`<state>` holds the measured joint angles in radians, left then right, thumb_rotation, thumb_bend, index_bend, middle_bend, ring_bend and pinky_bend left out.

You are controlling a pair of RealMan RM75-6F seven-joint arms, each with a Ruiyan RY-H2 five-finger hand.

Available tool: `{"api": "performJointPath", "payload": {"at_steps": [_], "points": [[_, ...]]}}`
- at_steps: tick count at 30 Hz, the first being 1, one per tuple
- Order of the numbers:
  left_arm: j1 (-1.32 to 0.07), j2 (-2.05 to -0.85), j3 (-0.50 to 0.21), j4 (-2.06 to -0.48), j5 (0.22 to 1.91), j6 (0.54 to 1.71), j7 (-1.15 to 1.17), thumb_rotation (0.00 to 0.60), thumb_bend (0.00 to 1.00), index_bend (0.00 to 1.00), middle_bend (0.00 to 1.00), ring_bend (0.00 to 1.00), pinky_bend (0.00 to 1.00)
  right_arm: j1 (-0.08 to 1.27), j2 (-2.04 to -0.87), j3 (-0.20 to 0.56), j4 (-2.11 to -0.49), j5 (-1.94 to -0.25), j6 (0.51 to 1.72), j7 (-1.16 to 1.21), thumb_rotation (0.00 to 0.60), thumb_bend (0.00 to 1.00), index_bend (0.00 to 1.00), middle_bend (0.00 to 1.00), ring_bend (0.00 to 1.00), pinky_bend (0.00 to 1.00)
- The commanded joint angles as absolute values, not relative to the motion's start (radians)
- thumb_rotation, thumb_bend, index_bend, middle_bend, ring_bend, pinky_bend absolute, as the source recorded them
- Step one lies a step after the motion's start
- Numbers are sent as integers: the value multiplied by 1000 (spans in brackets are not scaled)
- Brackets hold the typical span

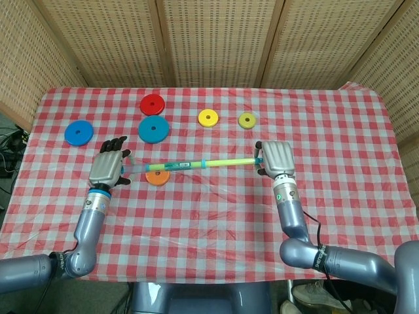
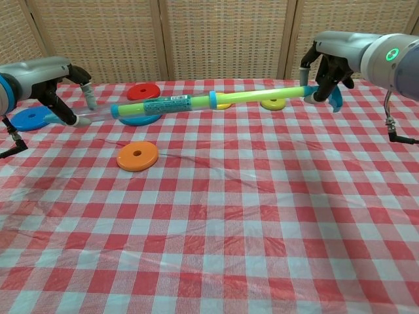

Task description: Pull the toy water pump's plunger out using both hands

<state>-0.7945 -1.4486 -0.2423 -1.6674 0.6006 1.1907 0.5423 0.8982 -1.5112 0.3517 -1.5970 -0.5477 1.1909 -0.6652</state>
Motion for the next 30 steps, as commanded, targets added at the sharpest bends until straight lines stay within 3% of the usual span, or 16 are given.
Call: {"api": "performJointPath", "payload": {"at_steps": [1,30], "points": [[-785,-1444,-237,-1663,604,1189,535,600,362,539,0,0,0,894,-1507,352,-1588,-547,1189,-660,600,560,771,1000,1000,783],[-738,-1382,-231,-1660,622,1174,539,600,364,547,0,0,0,823,-1426,381,-1466,-481,1144,-572,600,560,772,1000,1000,783]]}}
